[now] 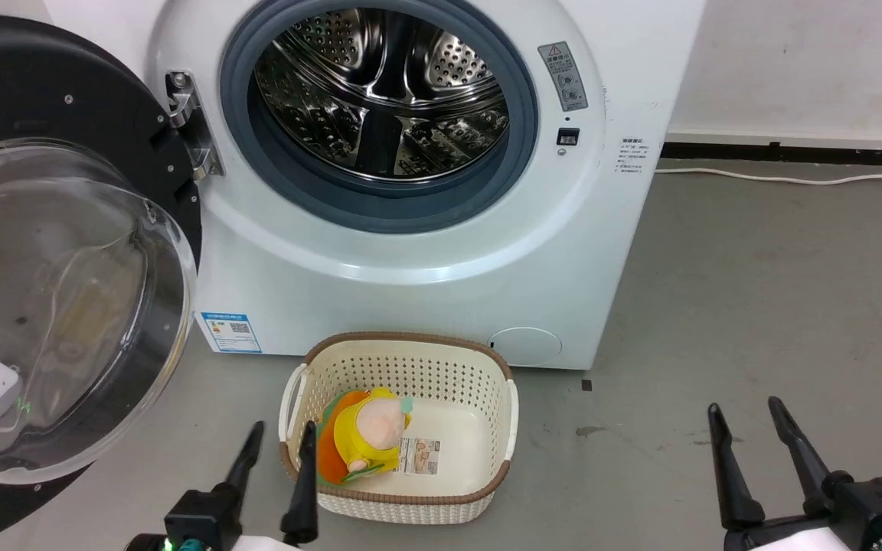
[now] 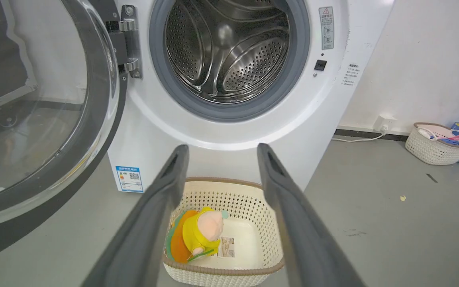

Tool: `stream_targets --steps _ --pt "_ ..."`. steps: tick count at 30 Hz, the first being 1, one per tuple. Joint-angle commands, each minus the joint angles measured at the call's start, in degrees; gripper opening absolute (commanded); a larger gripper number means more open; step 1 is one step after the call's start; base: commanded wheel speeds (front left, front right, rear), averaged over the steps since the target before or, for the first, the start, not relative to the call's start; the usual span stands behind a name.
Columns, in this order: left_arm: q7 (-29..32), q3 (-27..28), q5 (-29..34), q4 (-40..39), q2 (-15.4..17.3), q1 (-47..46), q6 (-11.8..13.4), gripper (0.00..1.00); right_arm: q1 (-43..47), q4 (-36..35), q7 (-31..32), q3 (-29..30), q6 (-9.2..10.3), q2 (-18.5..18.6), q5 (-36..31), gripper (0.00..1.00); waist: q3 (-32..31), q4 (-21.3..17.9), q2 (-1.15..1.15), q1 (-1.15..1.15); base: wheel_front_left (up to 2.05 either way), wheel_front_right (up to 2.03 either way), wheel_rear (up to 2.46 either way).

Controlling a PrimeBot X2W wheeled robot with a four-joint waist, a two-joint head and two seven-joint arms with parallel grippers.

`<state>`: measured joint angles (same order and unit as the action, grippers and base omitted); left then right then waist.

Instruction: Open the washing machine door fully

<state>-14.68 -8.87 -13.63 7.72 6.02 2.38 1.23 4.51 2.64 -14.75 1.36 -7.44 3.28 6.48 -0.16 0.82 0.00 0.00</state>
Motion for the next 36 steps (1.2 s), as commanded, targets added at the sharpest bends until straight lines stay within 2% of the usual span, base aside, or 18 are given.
stream_targets --steps 1,27,28,36 --pt "-0.31 -0.07 0.57 0.47 -0.34 0.74 -0.15 1.00 0.95 -0.09 -0.24 -0.15 -0.05 -0.37 0.09 1.00 -0.01 -0.17 0.00 0.00 0.00 0.00 0.00" --pt "-0.31 1.89 2.83 0.53 -2.47 -1.02 -0.14 1.00 1.18 -0.55 -0.25 0.21 -0.05 -0.40 -0.12 1.00 0.01 -0.59 0.00 0.00 0.00 0.00 0.00" --pt "0.01 1.95 2.44 0.83 -2.15 -0.32 -0.09 0.00 0.95 -0.36 0.00 0.13 0.00 -0.08 -0.20 0.00 0.01 -0.59 0.00 0.00 0.00 0.00 0.00" --pt "0.55 2.24 2.82 0.57 -2.05 -0.35 -0.18 0.00 0.74 -0.43 0.52 0.06 0.00 -0.07 -0.41 0.00 0.02 -0.61 0.00 0.00 0.00 0.00 0.00"
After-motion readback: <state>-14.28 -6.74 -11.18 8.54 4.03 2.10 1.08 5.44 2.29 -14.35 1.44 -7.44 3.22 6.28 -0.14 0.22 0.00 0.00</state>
